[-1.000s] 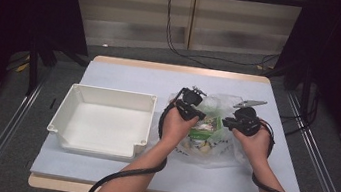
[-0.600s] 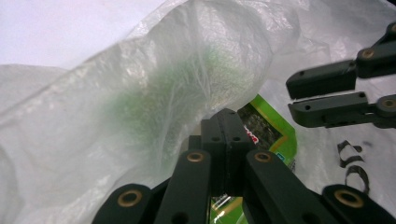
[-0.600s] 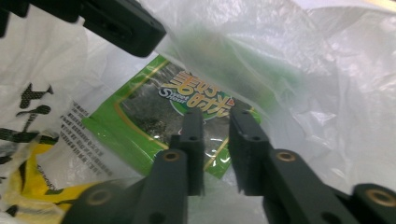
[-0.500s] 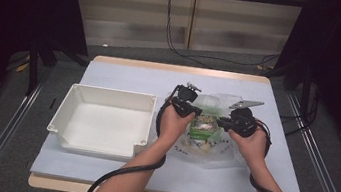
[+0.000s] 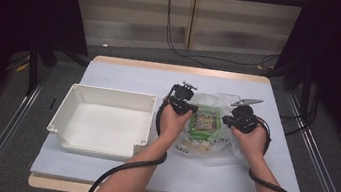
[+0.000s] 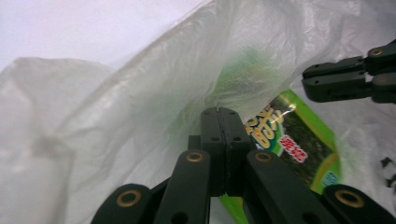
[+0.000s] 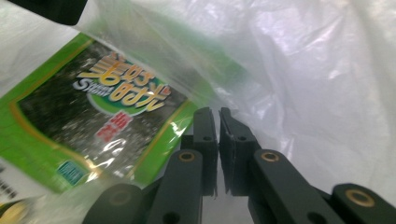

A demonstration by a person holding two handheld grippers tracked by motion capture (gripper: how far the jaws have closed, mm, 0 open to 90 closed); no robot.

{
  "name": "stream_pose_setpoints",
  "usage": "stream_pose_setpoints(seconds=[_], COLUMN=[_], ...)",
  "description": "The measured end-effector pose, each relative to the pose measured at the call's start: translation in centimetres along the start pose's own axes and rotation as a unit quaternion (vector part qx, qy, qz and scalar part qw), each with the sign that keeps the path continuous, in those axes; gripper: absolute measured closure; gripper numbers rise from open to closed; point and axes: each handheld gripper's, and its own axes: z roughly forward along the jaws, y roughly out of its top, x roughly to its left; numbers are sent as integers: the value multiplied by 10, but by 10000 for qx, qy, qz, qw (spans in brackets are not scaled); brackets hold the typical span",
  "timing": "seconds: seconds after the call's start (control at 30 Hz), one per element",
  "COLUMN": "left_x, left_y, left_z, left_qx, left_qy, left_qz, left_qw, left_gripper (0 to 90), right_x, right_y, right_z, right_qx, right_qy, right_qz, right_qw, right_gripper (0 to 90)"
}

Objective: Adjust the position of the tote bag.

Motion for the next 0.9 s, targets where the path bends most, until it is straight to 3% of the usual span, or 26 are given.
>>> stream_pose_setpoints(seconds=[0.1, 0.17, 0.27, 0.47, 0.57, 0.63, 0.77, 0.83, 0.9], left_x=[2, 4, 7, 10, 11, 11, 10, 9, 8], left_y=[-2, -5, -8, -9, -9, -9, -11, -13, -16], left_z=[3, 5, 7, 6, 7, 7, 9, 11, 12], left_qx=[17, 29, 5, 4, 31, 57, 78, 100, 191], left_qy=[22, 93, 60, 80, 46, -6, -106, -260, -376], left_qz=[-45, -87, -185, -290, -353, -377, -425, -474, -371], left_qw=[10000, 9999, 9998, 9995, 9994, 9993, 9990, 9985, 9984], left_gripper=[892, 874, 841, 824, 816, 796, 808, 821, 856], right_x=[-2, -3, 0, 0, 0, 2, 6, 6, 6], right_y=[1, 1, 3, 4, 6, 8, 8, 7, 7], right_z=[3, 5, 7, 7, 6, 10, 17, 17, 14], right_qx=[-33, -93, -144, -172, -319, -225, -32, 4, 23], right_qy=[30, 91, 190, 250, 338, 435, 603, 647, 781], right_qz=[-3, 130, 244, 396, 516, 517, 631, 655, 605], right_qw=[10000, 9998, 9994, 9988, 9976, 9975, 9962, 9958, 9951], right_gripper=[857, 851, 782, 748, 706, 682, 693, 759, 842])
